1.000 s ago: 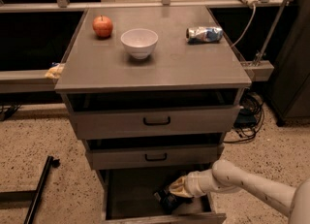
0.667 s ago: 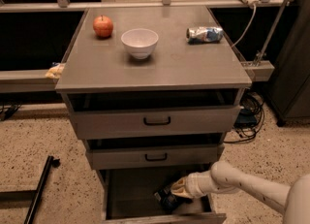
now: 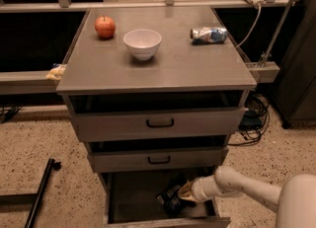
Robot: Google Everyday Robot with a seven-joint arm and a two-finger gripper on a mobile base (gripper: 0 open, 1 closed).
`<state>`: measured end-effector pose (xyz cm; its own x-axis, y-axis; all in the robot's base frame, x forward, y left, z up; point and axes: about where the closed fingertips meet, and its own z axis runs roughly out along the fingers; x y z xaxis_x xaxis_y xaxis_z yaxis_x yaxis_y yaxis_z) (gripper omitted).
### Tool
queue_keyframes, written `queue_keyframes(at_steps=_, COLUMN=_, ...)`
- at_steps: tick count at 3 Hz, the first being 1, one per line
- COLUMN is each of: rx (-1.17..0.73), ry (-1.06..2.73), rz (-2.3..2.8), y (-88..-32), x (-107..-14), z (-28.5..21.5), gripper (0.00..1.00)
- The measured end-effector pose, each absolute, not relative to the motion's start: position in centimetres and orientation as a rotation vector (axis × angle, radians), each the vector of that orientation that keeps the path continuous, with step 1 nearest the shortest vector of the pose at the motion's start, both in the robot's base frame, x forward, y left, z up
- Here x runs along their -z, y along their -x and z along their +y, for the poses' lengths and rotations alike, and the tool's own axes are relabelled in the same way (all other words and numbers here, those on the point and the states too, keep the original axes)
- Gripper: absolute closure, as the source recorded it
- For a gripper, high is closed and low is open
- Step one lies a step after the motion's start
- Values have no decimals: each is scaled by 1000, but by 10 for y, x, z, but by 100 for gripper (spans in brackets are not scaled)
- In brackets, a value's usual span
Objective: Pick blue chip bag from bottom drawer and place on counter
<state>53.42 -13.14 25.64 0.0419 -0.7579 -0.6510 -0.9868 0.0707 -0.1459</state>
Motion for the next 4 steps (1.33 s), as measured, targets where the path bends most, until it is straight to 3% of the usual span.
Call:
queue_keyframes(at_steps=2, rx=-522, ry=1739, rz=1761, y=-544, x=-224, z=-140, gripper=11)
queue_keyframes(at_steps=4, rx=-551, ry=1707, rz=1737, y=-563, x=-195, z=-143, gripper=7)
